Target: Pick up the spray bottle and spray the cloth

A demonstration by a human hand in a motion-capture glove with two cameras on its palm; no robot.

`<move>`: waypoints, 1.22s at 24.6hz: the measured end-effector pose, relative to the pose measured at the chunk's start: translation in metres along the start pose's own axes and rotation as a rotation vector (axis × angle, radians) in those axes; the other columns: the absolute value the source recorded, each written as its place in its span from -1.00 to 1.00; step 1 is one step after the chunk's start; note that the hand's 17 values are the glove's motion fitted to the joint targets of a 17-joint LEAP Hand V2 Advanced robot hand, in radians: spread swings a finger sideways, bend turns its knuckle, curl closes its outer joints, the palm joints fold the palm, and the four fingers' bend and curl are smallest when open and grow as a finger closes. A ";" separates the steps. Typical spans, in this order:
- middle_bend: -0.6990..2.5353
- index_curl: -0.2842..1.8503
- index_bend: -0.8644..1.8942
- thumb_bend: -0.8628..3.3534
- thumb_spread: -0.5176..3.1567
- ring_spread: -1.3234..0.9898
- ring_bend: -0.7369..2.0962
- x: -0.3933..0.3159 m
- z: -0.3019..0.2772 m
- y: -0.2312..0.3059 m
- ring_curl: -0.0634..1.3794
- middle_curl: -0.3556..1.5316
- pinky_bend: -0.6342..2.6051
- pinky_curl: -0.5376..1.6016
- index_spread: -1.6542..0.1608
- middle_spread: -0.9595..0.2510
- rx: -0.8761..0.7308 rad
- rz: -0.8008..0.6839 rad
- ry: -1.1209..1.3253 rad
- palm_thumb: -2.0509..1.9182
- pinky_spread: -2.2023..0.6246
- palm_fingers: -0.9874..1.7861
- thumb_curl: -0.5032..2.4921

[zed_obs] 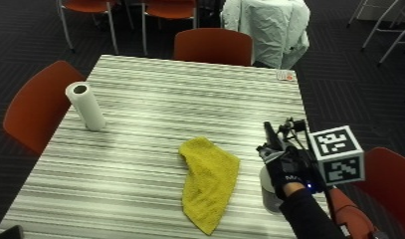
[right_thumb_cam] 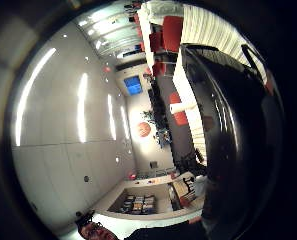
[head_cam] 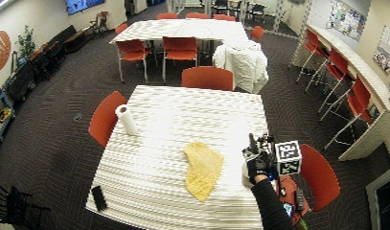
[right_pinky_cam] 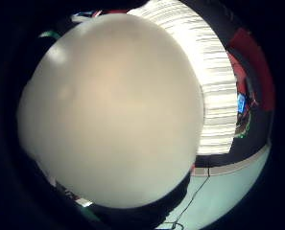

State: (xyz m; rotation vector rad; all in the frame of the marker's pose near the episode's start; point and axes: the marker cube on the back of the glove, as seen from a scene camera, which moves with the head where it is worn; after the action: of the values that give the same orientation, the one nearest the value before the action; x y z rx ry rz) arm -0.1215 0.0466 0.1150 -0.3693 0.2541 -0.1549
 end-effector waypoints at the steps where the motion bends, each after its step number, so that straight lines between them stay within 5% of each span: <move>1: -0.22 -0.20 -0.05 -0.52 -0.15 0.10 -0.11 -0.003 0.011 0.000 -0.25 -0.03 -0.53 -0.34 0.73 0.58 -0.033 -0.001 0.014 0.66 0.63 0.35 -0.17; 17: -0.23 -0.19 -0.08 -0.52 -0.18 0.10 -0.10 0.007 0.097 -0.013 -0.23 -0.01 -0.54 -0.33 0.74 0.58 -0.333 0.141 0.213 0.66 0.63 0.37 -0.15; 30: -0.26 -0.19 -0.14 -0.54 -0.25 0.10 -0.11 0.064 0.094 -0.026 -0.22 -0.01 -0.50 -0.26 0.74 0.58 -0.562 0.559 0.607 0.66 0.63 0.46 -0.12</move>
State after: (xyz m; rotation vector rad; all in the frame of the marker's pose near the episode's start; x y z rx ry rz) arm -0.0377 0.0421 0.1956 -0.7899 0.9980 0.3743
